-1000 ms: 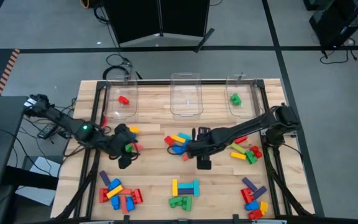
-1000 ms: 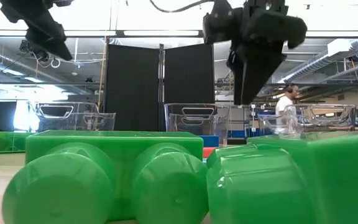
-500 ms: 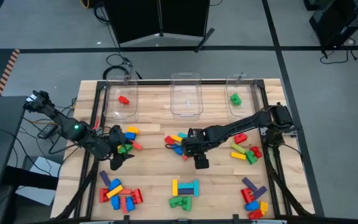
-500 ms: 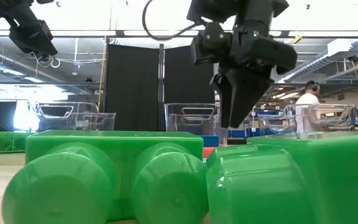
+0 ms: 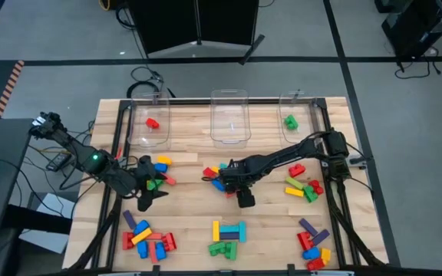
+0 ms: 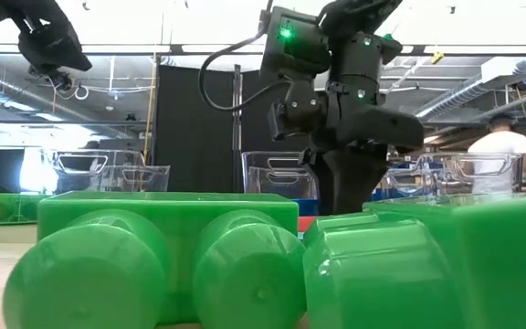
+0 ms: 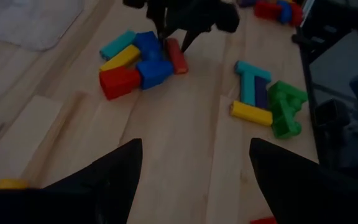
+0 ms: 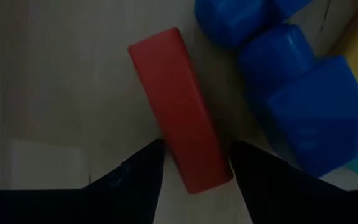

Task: Sort blocks by size
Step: Put the red block into the middle transparent bin

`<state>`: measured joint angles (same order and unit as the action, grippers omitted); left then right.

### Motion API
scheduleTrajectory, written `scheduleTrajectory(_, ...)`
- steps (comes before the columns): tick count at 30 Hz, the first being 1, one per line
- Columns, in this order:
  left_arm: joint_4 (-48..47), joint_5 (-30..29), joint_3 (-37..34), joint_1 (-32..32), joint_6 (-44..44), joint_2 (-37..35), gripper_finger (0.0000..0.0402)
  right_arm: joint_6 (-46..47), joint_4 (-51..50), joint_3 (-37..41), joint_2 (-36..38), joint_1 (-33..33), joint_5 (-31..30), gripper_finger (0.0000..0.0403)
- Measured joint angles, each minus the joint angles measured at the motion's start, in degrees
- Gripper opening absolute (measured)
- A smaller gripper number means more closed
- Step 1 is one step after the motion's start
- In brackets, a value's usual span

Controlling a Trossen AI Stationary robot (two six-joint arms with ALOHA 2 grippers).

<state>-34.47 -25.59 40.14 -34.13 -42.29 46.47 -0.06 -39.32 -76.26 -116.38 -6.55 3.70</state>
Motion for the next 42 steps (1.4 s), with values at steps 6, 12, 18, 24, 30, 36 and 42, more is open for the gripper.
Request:
scheduleTrajectory(6, 4.28, 0.01, 0.00, 0.00, 0.05, 0.05, 0.0305, 1.45, 0.23, 0.02, -0.06, -0.04, -1.91, 0.0169)
scheduleTrajectory(12, 8.45, -0.15, 0.00, 0.04, 0.27, 0.05, 0.0305, 2.76, 0.24, 0.04, 0.02, -0.06, -2.19, 0.0116)
scheduleTrajectory(18, 6.89, -0.41, 0.00, 0.04, 1.29, 0.05, 0.0305, 6.19, -0.17, 0.26, 1.36, -0.13, -1.88, 0.0116)
scheduleTrajectory(24, 4.53, -2.57, 0.00, 0.04, 3.22, 0.02, 0.0305, 10.18, -1.85, 0.35, 6.91, -0.19, -2.34, 0.0116)
scheduleTrajectory(30, 3.86, -3.32, 0.00, 0.04, 4.82, -0.75, 0.0305, 15.04, -5.20, 0.34, 14.17, -0.77, -4.07, 0.0116)
scheduleTrajectory(36, -1.54, -3.32, 0.00, 0.04, 4.66, -2.70, 0.0305, 20.07, -6.05, 0.30, 21.81, -2.04, -9.51, 0.0116)
scheduleTrajectory(42, -3.37, -3.33, 0.00, 0.04, 7.34, -4.50, 0.0305, 26.72, -6.18, 0.28, 27.94, -2.34, -14.13, 0.0116)
